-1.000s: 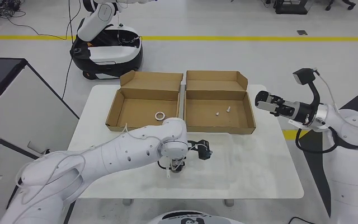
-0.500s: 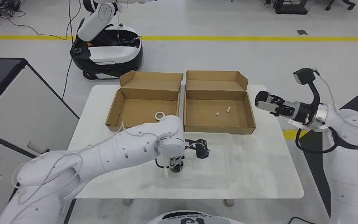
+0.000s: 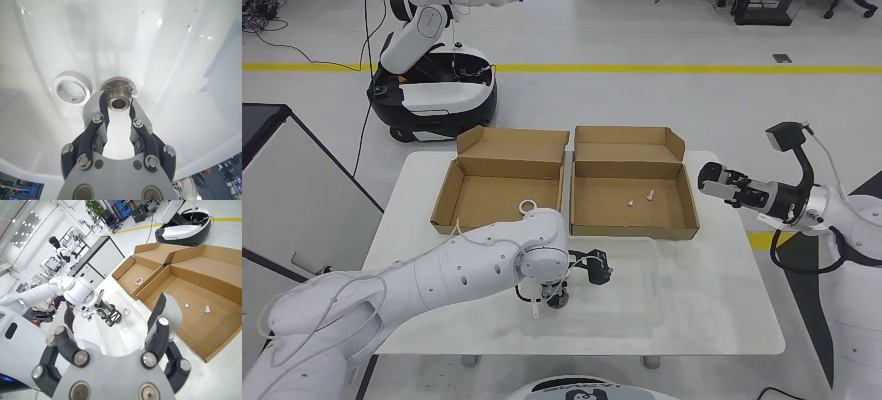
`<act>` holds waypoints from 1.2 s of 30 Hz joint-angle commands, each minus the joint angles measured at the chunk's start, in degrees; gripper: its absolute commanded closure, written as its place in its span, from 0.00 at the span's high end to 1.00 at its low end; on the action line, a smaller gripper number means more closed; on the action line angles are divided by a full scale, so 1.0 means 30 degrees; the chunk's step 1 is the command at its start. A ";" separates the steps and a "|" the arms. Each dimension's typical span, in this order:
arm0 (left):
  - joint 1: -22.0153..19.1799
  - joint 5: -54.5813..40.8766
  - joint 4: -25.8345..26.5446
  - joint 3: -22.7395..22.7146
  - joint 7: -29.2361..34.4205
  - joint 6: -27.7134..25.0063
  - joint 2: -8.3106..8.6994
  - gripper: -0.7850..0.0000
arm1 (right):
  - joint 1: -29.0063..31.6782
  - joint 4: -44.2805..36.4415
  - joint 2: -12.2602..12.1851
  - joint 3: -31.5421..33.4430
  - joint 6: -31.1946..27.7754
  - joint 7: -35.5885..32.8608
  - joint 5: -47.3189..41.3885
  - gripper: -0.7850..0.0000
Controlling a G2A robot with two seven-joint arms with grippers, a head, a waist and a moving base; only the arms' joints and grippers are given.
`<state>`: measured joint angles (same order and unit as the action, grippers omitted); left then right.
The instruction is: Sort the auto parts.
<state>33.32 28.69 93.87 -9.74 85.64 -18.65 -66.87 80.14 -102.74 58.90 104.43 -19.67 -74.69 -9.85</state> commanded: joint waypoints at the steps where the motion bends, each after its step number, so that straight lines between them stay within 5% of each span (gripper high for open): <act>1: -0.0006 -0.0047 -0.0038 0.0000 -0.0084 -0.0081 -0.0033 0.00 | 0.0000 0.0000 0.0000 0.0000 0.0000 0.0000 -0.0002 1.00; 18: -0.0015 -0.0360 -0.0133 -0.0150 -0.0903 -0.0888 -0.0449 0.00 | 0.0000 0.0000 0.0000 0.0000 0.0000 0.0000 -0.0002 1.00; 21: 0.0065 -0.0461 -0.0139 -0.0268 -0.0984 -0.0980 -0.0423 0.24 | 0.0000 0.0000 0.0000 0.0000 0.0000 0.0000 -0.0002 1.00; 25: 0.0179 -0.0357 -0.0013 -0.0466 -0.1059 -0.1042 -0.0307 0.29 | 0.0000 0.0000 0.0000 0.0000 0.0000 0.0000 -0.0002 1.00; 36: 0.0696 0.0272 0.0657 -0.0985 -0.1636 -0.1631 0.0109 0.25 | 0.0000 0.0000 0.0000 0.0000 0.0000 0.0000 -0.0002 1.00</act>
<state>35.26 29.31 95.72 -12.64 80.88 -23.40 -66.65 80.14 -102.74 58.90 104.43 -19.67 -74.69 -9.85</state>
